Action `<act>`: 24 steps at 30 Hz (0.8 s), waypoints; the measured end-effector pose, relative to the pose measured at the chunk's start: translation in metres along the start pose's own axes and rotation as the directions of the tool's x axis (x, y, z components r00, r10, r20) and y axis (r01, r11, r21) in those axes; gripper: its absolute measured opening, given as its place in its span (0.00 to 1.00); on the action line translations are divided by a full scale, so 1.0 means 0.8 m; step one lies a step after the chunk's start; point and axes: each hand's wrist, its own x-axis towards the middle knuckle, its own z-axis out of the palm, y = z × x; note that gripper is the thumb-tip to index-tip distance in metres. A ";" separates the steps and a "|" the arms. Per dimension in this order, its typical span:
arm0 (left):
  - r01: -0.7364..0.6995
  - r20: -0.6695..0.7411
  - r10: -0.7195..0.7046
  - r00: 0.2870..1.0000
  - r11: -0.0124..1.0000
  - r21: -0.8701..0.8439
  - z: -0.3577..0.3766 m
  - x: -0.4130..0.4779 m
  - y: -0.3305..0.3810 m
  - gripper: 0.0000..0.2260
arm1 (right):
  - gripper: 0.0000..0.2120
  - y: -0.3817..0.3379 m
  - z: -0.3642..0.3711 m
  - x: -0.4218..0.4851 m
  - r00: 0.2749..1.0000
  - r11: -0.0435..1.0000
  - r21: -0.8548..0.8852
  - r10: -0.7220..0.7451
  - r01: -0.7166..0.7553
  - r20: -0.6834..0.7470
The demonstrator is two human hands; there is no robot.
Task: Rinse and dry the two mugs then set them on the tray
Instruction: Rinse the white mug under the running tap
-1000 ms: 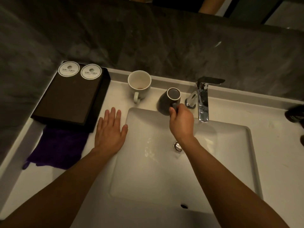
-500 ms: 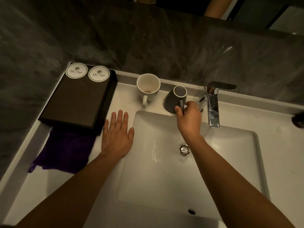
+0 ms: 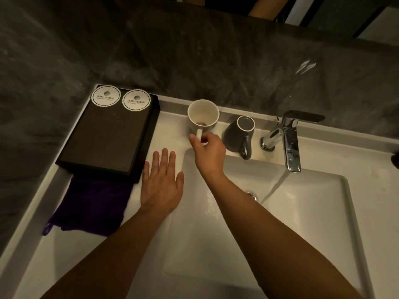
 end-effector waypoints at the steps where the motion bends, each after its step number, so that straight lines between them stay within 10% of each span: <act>1: 0.001 0.003 -0.001 1.000 1.000 0.000 0.000 0.000 0.000 0.31 | 0.13 -0.001 0.003 0.001 1.000 1.000 0.014 0.007 -0.007 0.000; 16: -0.002 0.026 0.003 1.000 0.999 -0.040 -0.007 0.000 -0.001 0.30 | 0.10 0.064 -0.104 -0.078 1.000 0.995 0.097 -0.008 0.010 -0.012; 24: -0.168 0.075 0.255 0.964 0.802 -0.574 -0.024 -0.022 0.096 0.36 | 0.08 0.156 -0.214 -0.134 0.990 0.994 0.073 0.079 -0.088 0.114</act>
